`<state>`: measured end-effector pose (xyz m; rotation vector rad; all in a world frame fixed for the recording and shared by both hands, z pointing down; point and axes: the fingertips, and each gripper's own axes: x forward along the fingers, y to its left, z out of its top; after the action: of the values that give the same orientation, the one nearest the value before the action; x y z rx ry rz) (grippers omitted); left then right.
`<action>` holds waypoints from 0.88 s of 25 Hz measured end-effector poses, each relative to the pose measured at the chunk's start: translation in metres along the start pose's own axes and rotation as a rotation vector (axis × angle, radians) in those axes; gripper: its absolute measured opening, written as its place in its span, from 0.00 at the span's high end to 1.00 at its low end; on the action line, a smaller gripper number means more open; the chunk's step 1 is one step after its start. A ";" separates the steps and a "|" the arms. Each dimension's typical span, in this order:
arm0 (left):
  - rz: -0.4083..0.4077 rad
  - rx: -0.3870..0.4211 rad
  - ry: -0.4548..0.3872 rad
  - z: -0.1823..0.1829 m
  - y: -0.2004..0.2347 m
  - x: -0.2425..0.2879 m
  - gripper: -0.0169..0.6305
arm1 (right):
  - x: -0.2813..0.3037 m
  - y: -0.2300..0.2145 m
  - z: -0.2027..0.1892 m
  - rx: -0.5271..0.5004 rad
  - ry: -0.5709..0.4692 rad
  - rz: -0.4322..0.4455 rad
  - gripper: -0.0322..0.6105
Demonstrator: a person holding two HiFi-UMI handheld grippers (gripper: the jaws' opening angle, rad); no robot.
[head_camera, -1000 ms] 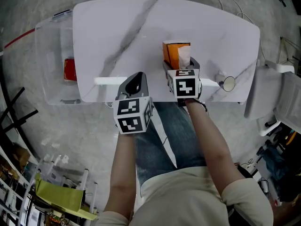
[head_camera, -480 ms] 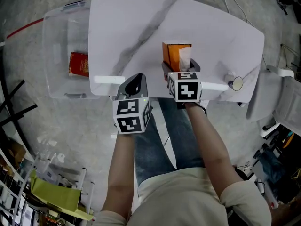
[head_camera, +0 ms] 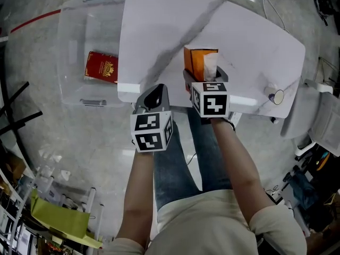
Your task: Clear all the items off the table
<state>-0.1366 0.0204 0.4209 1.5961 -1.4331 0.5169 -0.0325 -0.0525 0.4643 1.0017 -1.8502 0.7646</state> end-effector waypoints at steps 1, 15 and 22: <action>0.002 -0.004 -0.002 0.000 0.006 -0.003 0.96 | 0.000 0.007 0.003 -0.006 -0.002 0.002 0.38; 0.079 -0.130 -0.046 -0.018 0.114 -0.048 0.96 | 0.023 0.131 0.028 -0.143 0.004 0.086 0.39; 0.135 -0.226 -0.073 -0.032 0.174 -0.070 0.96 | 0.041 0.193 0.037 -0.212 0.011 0.136 0.39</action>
<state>-0.3080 0.0998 0.4405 1.3577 -1.6015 0.3622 -0.2272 -0.0019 0.4644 0.7423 -1.9588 0.6360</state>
